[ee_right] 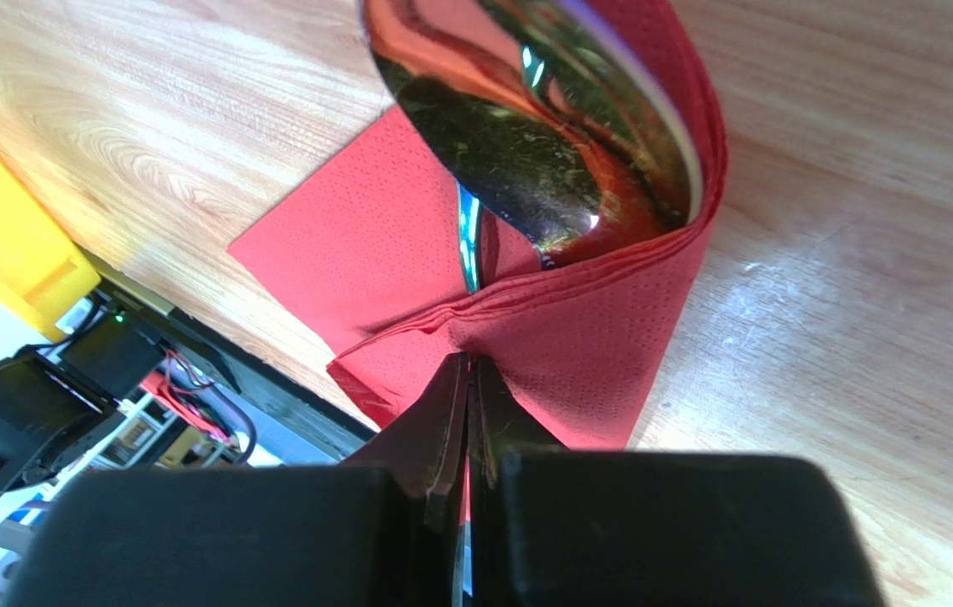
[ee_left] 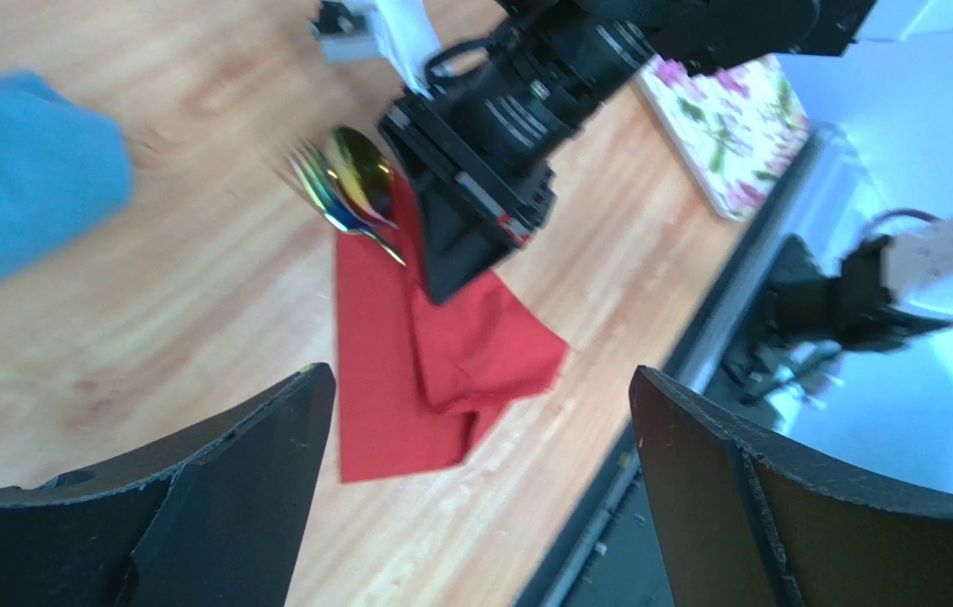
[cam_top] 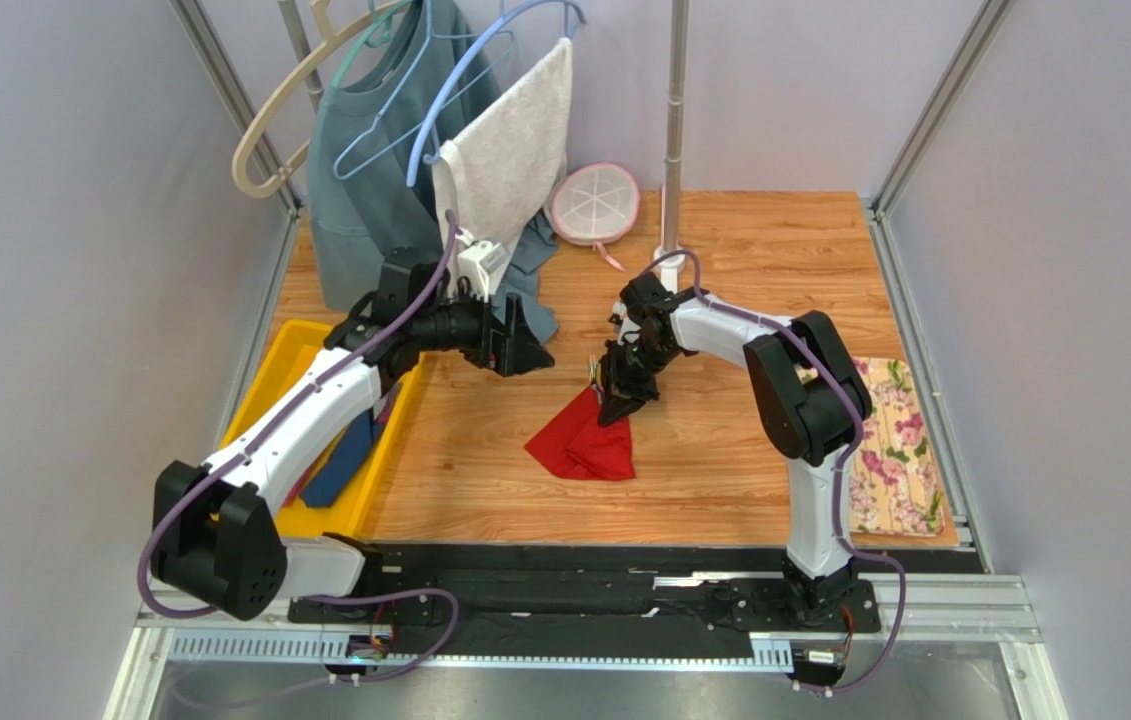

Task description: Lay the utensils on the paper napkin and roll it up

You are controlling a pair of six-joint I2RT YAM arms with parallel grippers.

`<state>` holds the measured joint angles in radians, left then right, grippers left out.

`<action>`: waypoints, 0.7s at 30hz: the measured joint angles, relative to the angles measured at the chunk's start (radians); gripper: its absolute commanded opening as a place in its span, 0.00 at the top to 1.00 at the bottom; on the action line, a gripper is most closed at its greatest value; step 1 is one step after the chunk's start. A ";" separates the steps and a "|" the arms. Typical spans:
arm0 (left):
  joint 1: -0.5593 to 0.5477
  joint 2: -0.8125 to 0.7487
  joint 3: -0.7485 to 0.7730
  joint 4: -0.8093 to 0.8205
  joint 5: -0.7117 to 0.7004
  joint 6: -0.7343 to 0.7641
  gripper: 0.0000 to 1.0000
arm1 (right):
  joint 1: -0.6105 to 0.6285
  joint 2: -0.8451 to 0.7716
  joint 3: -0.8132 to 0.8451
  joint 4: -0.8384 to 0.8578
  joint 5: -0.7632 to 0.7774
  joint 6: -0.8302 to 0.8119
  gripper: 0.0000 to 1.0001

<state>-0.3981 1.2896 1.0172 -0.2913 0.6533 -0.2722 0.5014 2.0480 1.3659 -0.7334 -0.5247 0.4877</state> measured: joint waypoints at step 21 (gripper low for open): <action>-0.236 0.333 -0.287 0.598 0.020 -0.536 1.00 | -0.014 0.030 0.023 -0.013 -0.027 0.093 1.00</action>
<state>-0.6342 1.6226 0.7303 0.3069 0.6731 -0.8078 0.4873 2.0781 1.3888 -0.7467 -0.5514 0.5804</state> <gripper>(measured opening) 0.034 0.006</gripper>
